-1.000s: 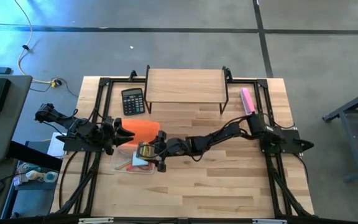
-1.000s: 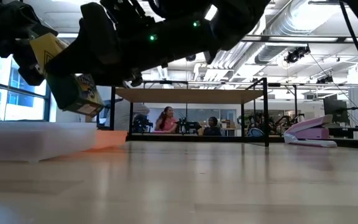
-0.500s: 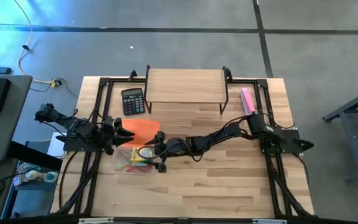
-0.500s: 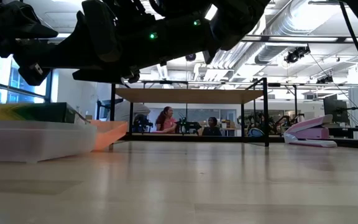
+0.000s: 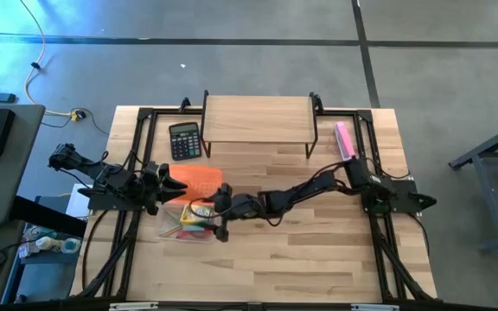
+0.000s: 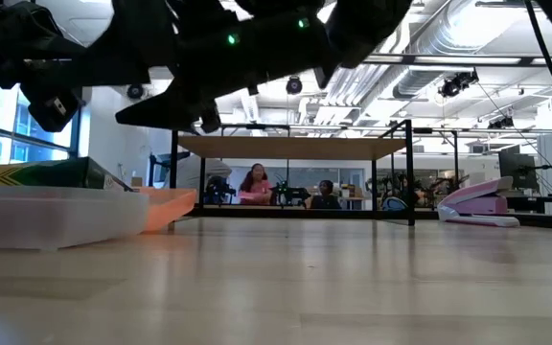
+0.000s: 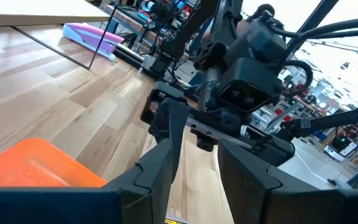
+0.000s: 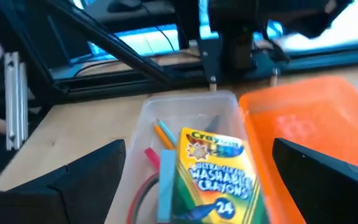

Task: Pack school essentials
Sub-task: Move the supply box to the center of the table

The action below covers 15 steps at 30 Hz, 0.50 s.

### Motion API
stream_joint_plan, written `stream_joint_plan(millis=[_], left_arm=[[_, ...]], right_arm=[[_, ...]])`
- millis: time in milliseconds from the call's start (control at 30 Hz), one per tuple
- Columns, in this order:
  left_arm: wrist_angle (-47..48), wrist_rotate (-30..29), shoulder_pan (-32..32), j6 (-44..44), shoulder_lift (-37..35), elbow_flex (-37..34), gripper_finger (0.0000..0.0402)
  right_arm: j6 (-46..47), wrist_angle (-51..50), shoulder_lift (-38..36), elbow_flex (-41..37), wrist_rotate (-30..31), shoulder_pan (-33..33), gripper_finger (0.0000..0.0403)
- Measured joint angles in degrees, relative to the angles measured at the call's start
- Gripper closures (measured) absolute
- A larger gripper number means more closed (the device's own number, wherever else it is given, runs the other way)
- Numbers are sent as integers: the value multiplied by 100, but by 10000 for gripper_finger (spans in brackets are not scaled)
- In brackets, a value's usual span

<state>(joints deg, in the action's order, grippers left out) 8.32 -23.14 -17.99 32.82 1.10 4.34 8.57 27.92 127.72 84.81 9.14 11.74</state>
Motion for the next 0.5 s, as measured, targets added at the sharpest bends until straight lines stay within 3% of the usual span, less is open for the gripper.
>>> stream_joint_plan(millis=[100, 300, 500], left_arm=[[0, 0, 2, 0, 0, 0, 284], [1, 0, 2, 0, 0, 0, 284], [0, 0, 0, -2, 0, 0, 284]], right_arm=[[598, -811, 0, 408, 162, 34, 6], [1471, -3579, 0, 1663, 425, 29, 6], [1755, -4917, -6, 2424, 898, 29, 6]])
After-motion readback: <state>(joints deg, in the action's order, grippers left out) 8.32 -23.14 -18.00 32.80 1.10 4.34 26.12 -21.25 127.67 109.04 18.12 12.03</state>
